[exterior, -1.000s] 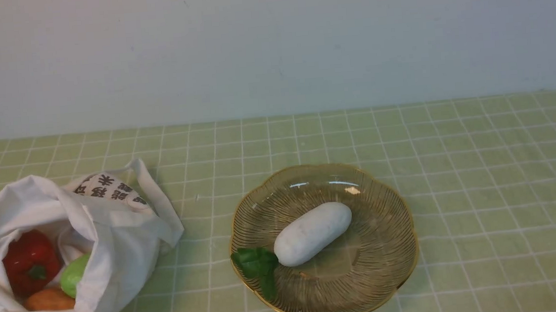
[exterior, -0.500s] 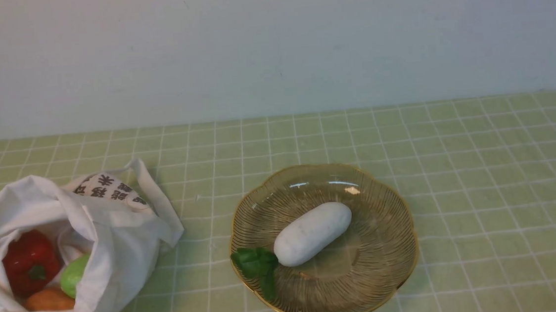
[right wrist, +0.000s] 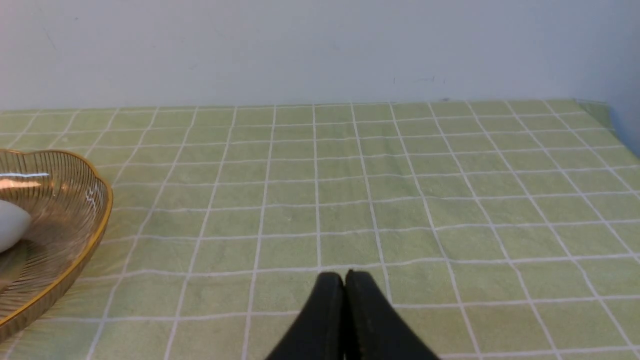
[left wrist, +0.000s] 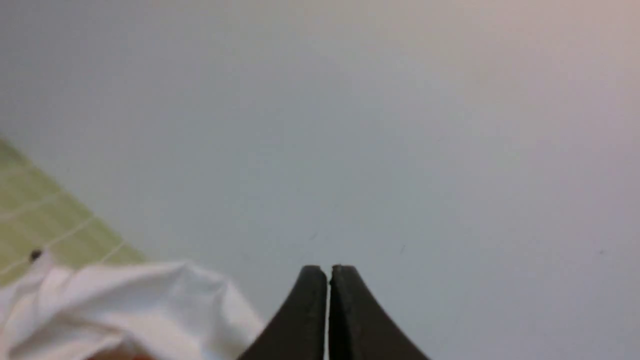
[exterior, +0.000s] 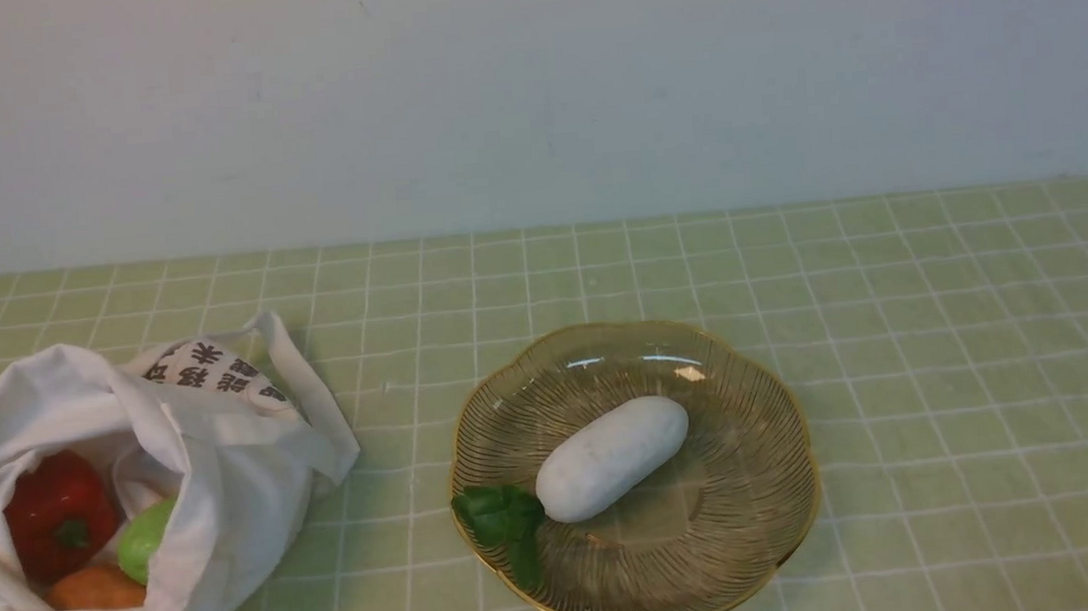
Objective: Take vegetables from bag on green coffee tablecloth place on plate.
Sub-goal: 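Reach into the cloth bag and grasp the green cucumber with the left gripper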
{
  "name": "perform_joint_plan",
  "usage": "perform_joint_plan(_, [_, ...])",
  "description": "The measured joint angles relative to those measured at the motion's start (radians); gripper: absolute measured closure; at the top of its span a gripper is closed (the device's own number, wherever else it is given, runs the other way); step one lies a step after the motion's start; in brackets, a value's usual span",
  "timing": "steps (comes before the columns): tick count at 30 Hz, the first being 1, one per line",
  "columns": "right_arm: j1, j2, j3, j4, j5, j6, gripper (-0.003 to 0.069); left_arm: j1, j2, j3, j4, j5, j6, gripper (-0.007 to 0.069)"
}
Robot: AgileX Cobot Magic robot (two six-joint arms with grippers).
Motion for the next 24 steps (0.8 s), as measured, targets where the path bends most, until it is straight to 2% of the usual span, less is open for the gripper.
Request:
perform_joint_plan(3, [0.0,0.0,0.0,0.0,0.0,0.0,0.0675,0.0,0.008,-0.121,0.11,0.077,0.06,0.0629])
perform_joint_plan(6, [0.0,0.0,0.0,0.0,0.0,0.0,0.0675,0.0,0.117,-0.303,0.25,0.314,0.127,0.0629])
perform_joint_plan(7, [0.0,0.0,0.0,0.0,0.0,0.0,0.0675,0.0,0.117,-0.313,0.256,0.314,0.127,0.0629])
perform_joint_plan(8, [0.0,0.0,0.0,0.0,0.0,0.0,0.0675,0.0,0.198,-0.392,0.297,0.465,0.136,0.0629])
perform_joint_plan(12, [0.0,0.0,0.0,0.0,0.0,0.0,0.0675,0.0,0.431,-0.559,0.344,0.888,0.135,0.0629])
perform_joint_plan(13, [0.0,0.0,0.0,0.0,0.0,0.0,0.0675,0.0,0.456,-0.574,0.345,0.908,0.135,0.0629])
perform_joint_plan(14, [0.0,0.0,0.0,0.0,0.0,0.0,0.0675,0.0,0.554,-0.629,0.355,1.059,0.129,0.0629])
perform_joint_plan(15, [0.0,0.0,0.0,0.0,0.0,0.0,0.0675,0.0,0.621,-0.665,0.365,1.121,0.126,0.0629])
perform_joint_plan(18, [0.0,0.0,0.0,0.0,0.0,0.0,0.0675,0.0,0.756,-0.745,0.418,1.22,0.115,0.0629])
perform_joint_plan(24, [0.0,0.0,0.0,0.0,0.0,0.0,0.0675,0.0,0.879,-0.806,0.545,1.225,0.083,0.0629])
